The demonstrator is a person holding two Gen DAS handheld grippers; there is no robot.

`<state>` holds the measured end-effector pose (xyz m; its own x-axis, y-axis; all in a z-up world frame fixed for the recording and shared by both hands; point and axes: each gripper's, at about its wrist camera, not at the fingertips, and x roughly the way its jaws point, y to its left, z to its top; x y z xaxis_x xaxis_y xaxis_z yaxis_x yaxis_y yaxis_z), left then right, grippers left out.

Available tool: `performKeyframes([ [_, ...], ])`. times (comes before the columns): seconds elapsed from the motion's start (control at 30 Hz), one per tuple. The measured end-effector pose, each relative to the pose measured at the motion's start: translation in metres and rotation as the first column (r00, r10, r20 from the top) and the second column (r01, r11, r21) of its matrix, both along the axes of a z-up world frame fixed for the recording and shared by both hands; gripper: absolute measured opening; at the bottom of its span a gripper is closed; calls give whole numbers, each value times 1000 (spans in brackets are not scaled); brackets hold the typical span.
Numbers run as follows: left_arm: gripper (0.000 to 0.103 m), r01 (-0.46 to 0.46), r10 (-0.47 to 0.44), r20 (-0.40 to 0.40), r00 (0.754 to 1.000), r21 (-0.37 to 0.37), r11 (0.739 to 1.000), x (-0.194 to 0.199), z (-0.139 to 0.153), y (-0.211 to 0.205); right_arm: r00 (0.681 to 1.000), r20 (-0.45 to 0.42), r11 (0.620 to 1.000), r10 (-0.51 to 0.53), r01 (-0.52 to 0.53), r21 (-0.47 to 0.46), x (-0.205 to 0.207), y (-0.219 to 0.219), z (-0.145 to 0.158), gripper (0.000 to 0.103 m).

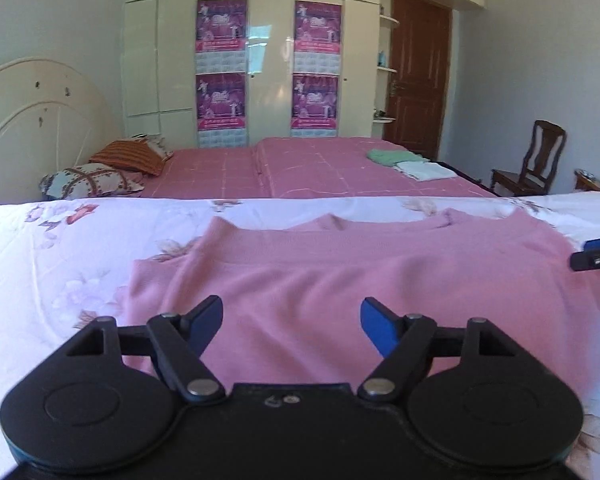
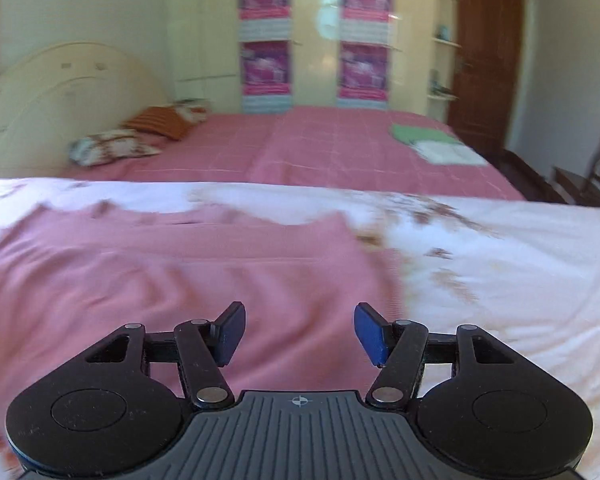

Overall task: Fold small clothes
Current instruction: 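Open both grippers to release the hem at the collar and withdraw, then move the left gripper to the side edge of the folded sweatshirt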

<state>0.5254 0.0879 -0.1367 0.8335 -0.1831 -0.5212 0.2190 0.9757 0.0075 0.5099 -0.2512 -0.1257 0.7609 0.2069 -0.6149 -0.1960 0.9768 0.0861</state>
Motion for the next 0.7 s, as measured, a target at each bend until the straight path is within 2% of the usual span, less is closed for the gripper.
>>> performKeyframes([
  [0.13, 75, 43, -42, -52, 998, 14, 999, -9, -12, -44, 986, 9, 986, 164, -164, -7, -25, 65, 0, 61],
  [0.23, 77, 29, -25, -127, 992, 27, 999, -6, -28, -57, 980, -19, 980, 197, -197, 6, -28, 97, -10, 61],
  [0.27, 78, 20, -17, -118, 993, 28, 999, -7, -31, -55, 980, -47, 981, 195, -196, -8, -26, 105, -17, 61],
  [0.3, 78, 16, -13, -127, 992, 22, 1000, -7, -31, -53, 980, -76, 982, 183, -186, -39, -23, 111, -24, 61],
  [0.33, 78, 11, -8, -134, 991, 23, 1000, -8, -27, -51, 982, -67, 983, 175, -179, -47, -24, 112, -28, 61],
  [0.4, 76, -11, 15, -99, 995, 39, 999, -19, -14, -45, 986, -80, 988, 149, -151, -29, -23, 110, -24, 61],
  [0.47, 76, 4, -4, -70, 998, 7, 1000, -34, -4, -42, 989, -35, 989, 146, -146, -17, -33, 105, -11, 61],
  [0.53, 76, 24, -25, -71, 997, -12, 1000, -48, -3, -48, 983, -19, 983, 185, -185, -11, -49, 108, -4, 61],
  [0.57, 76, 42, -42, -75, 996, -8, 999, -55, -5, -54, 977, -27, 977, 210, -211, -19, -55, 113, -5, 61],
  [0.63, 75, 12, -8, -101, 995, 39, 999, -62, -16, -62, 969, -39, 969, 244, -245, -29, -66, 125, -11, 59],
  [0.7, 76, -10, 18, -172, 985, 47, 999, -65, -32, -60, 971, -71, 971, 229, -233, -57, -72, 132, -24, 59],
])
